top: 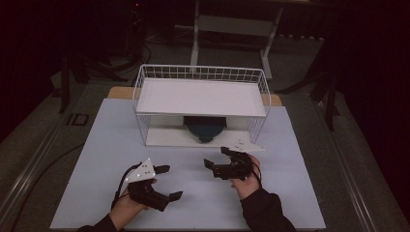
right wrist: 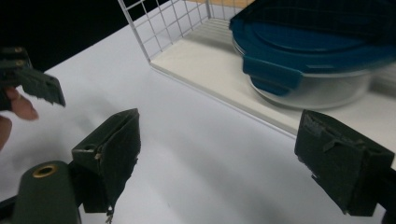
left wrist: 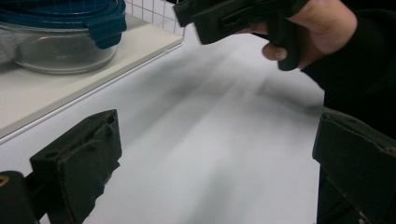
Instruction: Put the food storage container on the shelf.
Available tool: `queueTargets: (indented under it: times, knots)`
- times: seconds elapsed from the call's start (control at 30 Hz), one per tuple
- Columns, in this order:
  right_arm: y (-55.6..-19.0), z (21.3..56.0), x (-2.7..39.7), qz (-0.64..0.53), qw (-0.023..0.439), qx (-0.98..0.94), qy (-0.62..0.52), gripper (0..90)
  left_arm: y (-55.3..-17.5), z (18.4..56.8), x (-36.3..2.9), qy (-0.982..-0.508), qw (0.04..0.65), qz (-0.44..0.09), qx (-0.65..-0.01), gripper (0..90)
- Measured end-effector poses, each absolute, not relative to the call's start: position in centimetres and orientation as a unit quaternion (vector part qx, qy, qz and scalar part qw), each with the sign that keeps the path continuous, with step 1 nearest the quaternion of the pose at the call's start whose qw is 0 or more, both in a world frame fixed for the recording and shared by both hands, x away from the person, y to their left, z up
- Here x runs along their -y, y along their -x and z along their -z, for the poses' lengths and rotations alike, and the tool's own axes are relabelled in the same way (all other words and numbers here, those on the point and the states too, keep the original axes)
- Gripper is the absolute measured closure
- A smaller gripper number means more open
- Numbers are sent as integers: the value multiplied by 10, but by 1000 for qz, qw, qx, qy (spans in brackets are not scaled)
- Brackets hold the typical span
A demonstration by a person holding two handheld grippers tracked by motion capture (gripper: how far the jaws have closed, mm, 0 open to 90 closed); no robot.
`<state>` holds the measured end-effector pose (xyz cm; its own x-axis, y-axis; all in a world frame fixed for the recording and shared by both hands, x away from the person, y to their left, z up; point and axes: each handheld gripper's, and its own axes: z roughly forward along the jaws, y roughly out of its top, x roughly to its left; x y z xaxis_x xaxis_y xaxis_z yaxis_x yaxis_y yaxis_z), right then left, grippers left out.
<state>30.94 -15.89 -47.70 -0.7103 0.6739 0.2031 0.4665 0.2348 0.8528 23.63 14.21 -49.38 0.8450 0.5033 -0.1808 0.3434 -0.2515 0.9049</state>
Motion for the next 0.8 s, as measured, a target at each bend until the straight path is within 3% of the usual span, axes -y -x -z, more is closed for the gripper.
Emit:
queueTargets:
  times: [0.8]
  knots:
    - [-260, 488, 207, -492, 119, -788, -349, 146, -234, 493, -142, -788, 552, -73, -263, 16]
